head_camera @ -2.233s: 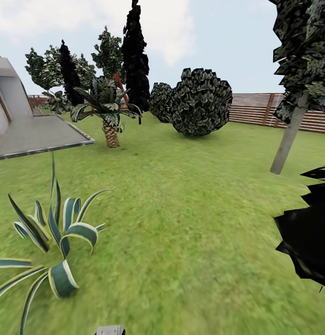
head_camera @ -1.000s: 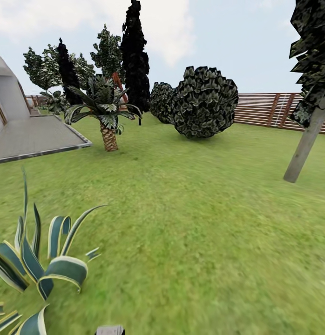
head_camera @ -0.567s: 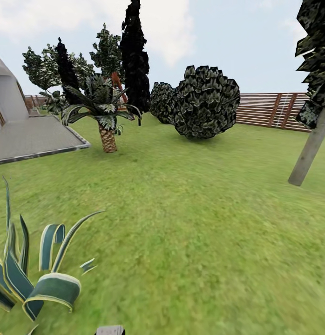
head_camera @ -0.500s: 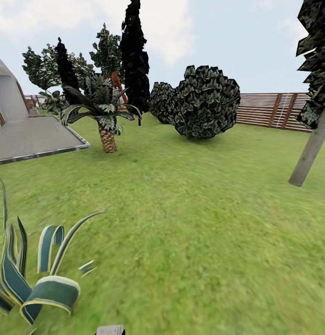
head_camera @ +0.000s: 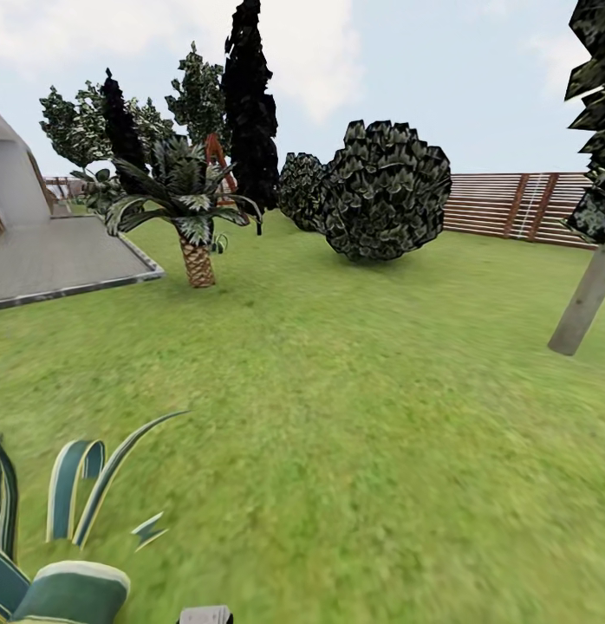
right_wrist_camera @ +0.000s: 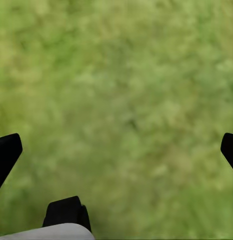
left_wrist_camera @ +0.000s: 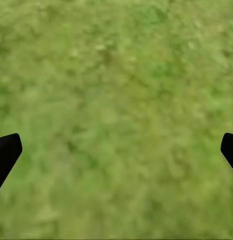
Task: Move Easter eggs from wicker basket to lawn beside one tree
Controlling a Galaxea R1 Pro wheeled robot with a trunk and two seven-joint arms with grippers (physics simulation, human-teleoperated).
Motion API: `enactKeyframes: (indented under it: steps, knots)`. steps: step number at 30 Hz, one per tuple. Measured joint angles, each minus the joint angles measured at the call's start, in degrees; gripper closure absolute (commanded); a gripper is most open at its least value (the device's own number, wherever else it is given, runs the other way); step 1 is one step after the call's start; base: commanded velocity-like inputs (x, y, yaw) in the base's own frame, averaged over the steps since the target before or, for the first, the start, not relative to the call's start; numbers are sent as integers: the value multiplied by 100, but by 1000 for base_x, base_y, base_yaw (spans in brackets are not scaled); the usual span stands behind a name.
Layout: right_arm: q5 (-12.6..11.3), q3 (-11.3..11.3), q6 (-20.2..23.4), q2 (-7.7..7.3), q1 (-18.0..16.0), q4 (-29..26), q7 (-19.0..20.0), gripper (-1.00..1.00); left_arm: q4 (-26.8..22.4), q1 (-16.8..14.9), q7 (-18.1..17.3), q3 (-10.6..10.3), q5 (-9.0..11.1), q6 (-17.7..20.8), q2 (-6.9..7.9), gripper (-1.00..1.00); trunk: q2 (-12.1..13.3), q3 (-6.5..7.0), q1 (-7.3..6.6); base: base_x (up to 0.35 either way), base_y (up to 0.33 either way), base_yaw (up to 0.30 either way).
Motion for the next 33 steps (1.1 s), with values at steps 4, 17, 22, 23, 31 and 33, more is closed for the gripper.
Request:
enactKeyframes:
  steps: [4, 17, 22, 23, 31, 33]
  knots:
    - [0, 0, 0, 0, 0, -1, 0, -100, 0, 0, 0, 0, 0, 0, 0, -100, 0, 0, 0, 328, -24, 0]
    - [0, -1, 0, 0, 0, -1, 0, -100, 1, 0, 0, 0, 0, -1, 1, -100, 0, 0, 0, 306, -111, 0]
    - [0, -1, 0, 0, 1, -1, 0, -100, 1, -1, 0, 0, 0, -1, 0, -100, 0, 0, 0, 302, -120, -44]
    - [0, -1, 0, 0, 1, -1, 0, -100, 2, -1, 0, 0, 0, -1, 0, -100, 0, 0, 0, 302, -120, -93]
    - [0, -1, 0, 0, 1, -1, 0, -100, 1, 0, 0, 0, 0, -1, 0, -100, 0, 0, 0, 302, -120, -84]
    - [2, -1, 0, 0, 0, -2, 0, -100, 1, 0, 0, 0, 0, -1, 0, -100, 0, 0, 0, 302, -120, -11]
